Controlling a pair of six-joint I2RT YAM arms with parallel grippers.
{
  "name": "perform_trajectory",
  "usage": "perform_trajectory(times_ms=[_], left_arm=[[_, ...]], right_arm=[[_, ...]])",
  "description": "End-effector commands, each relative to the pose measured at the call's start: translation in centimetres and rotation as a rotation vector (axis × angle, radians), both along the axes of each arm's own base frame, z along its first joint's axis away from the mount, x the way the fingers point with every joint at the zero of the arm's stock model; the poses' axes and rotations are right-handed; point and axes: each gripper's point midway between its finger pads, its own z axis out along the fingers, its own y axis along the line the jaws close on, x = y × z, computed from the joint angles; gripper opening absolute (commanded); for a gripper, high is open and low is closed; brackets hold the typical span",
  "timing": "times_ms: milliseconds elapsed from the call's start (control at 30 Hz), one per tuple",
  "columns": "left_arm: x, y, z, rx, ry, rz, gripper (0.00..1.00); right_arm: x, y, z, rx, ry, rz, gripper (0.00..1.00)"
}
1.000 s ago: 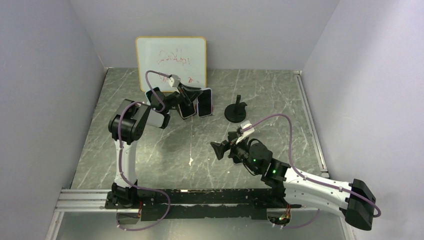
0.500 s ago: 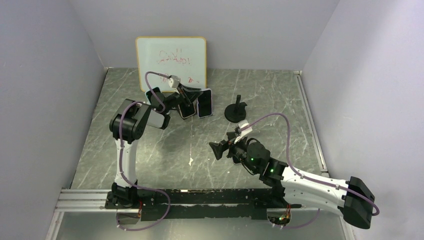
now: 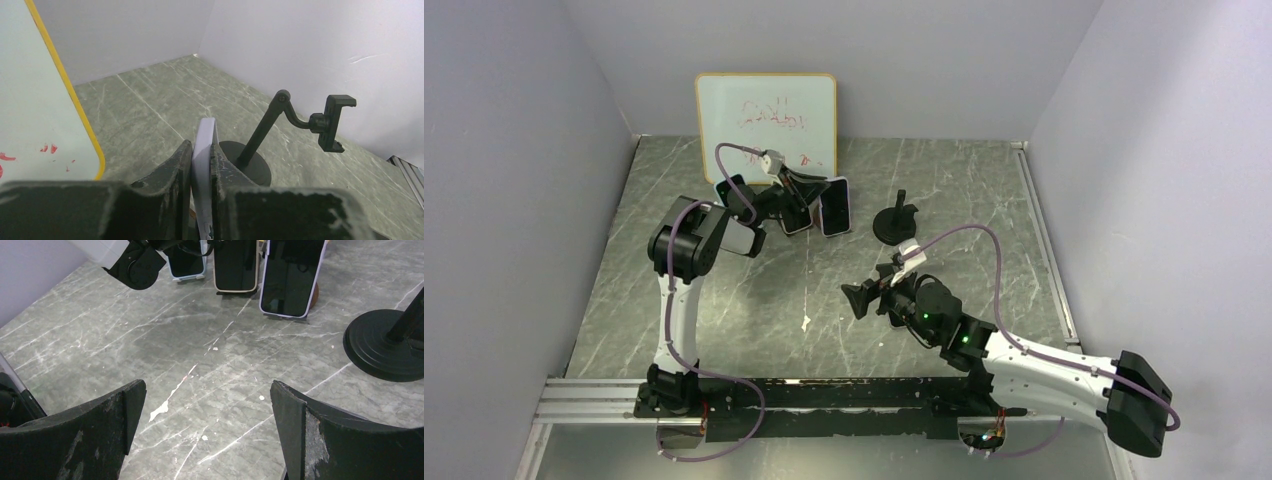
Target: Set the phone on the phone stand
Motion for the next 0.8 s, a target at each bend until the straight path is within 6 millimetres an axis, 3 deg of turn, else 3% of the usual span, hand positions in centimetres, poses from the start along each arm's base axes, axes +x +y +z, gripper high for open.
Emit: perform_trajectory(times_ms=[0,233,433,500,600,700,767], left_arm=[[-0.3,0.9,2.6,-0.040,-0.195,0.016,0.24],[-0.4,1.6,2.9,-0.032,-0.202,0.030,0.50],[-0.8,2.1,3.8,-0.021,-0.222,0.050,0.61],[-1.0,2.2,4.1,-0.016,-0.229,0.051,0.71],[-1.4,2.4,4.7,-0.014,-0.240,0.052,0.73],[-1.7,2.6,5.4,-0.017,-0.255,0.057,0.94],[-2.0,2.7,6.0,-0.024,-0.266,0.053,0.96]], right_arm=[[0.2,0.1,0.4,0.025,-0.010,0.000,1.00],[0.3,0.4,0.2,0.024,-0.006,0.009,1.00],[0.3,0.8,-0.1,0.025,0.004,0.023,1.00],[0.3,0.8,-0.2,0.025,0.007,0.024,1.00],[0.3,0.7,-0.3,0.028,0.009,0.021,1.00],[0.4,0.3,0.1,0.038,0.008,0.002,1.00],[0.6,-0.3,0.6,0.059,0.000,-0.026,1.00]])
